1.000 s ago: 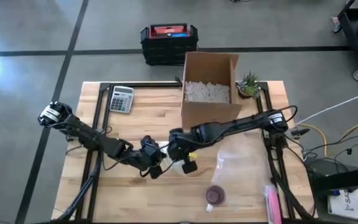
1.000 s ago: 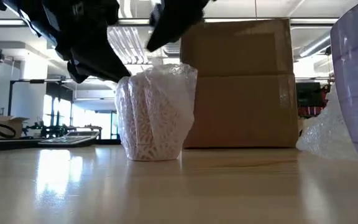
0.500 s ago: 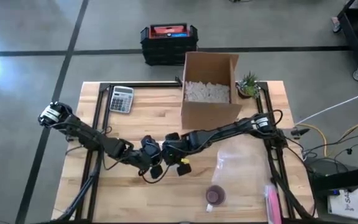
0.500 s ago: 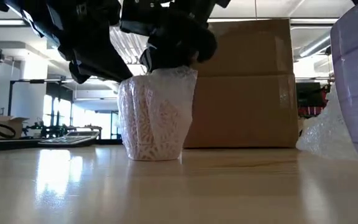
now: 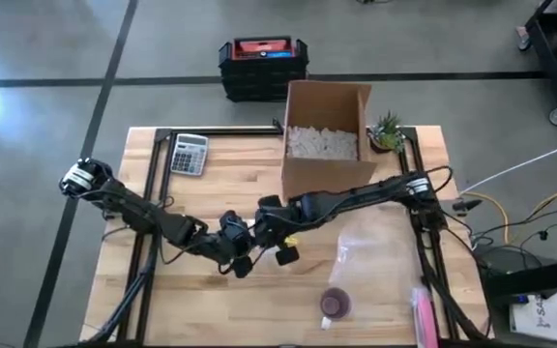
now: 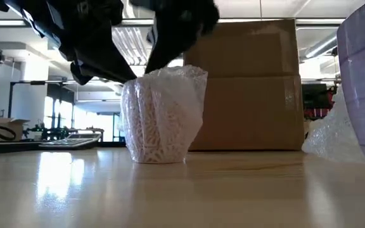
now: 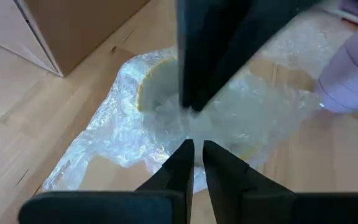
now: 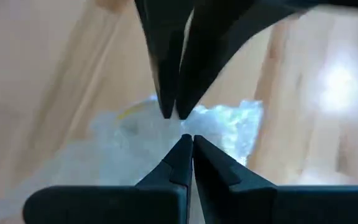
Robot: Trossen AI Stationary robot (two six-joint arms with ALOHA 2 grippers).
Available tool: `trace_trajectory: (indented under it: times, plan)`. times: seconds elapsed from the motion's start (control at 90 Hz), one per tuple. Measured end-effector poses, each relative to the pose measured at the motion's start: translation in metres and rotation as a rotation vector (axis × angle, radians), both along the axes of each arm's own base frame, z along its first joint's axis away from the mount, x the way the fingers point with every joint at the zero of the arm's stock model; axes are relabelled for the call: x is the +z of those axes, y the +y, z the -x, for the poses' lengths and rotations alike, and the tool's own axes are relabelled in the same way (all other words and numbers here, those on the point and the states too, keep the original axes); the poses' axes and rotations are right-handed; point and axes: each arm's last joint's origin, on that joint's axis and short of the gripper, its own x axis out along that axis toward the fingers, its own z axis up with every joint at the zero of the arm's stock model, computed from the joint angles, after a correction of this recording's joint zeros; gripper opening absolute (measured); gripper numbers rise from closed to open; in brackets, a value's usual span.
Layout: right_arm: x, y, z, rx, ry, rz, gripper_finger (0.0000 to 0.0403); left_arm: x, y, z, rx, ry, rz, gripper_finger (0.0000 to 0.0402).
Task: Wrap mug
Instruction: Wrap the orange patterned mug with the left transparent bubble wrap
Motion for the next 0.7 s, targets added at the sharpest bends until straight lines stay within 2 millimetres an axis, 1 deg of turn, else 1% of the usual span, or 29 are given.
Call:
trace_trajectory:
  times: [0.089, 0.189, 0.256, 0.322, 0.411, 0.467, 0.544, 0.611, 0.644, 0.7]
  plan:
    - [-0.028, 0.001, -0.007, -0.002, 0.045, 0.008, 0.0, 0.0, 0.0, 0.0, 0.0, -0.001, 0.0, 0.0022]
    - [-0.043, 0.001, -0.009, 0.003, 0.083, 0.014, 0.0, 0.0, 0.0, 0.0, 0.0, 0.0, 0.0, 0.0022]
    - [-0.045, 0.002, -0.009, 0.015, 0.089, 0.02, 0.0, 0.0, 0.0, 0.0, 0.0, -0.001, 0.0, 0.0022]
    - [-0.036, 0.001, -0.007, 0.02, 0.079, 0.019, 0.0, 0.0, 0.0, 0.0, 0.0, -0.003, 0.001, 0.0022]
    - [-0.018, 0.001, -0.001, 0.023, 0.069, 0.014, 0.0, 0.0, 0.0, 0.0, 0.0, -0.004, 0.002, 0.0022]
    - [-0.002, 0.0, 0.003, 0.024, 0.053, 0.011, 0.0, 0.0, 0.0, 0.0, 0.0, -0.005, 0.002, 0.0022]
    - [0.025, -0.001, 0.009, 0.024, -0.008, 0.002, 0.0, 0.0, 0.0, 0.0, 0.0, -0.005, 0.002, 0.0022]
    - [0.042, -0.002, 0.014, 0.023, -0.051, -0.004, 0.0, 0.0, 0.0, 0.0, 0.001, -0.006, 0.002, 0.0022]
    - [0.047, -0.003, 0.016, 0.024, -0.06, -0.01, 0.0, 0.001, 0.0, 0.0, 0.001, -0.007, 0.002, 0.0022]
    - [0.048, -0.004, 0.016, 0.027, -0.061, -0.021, 0.0, 0.001, 0.0, 0.0, 0.001, -0.007, 0.003, 0.0022]
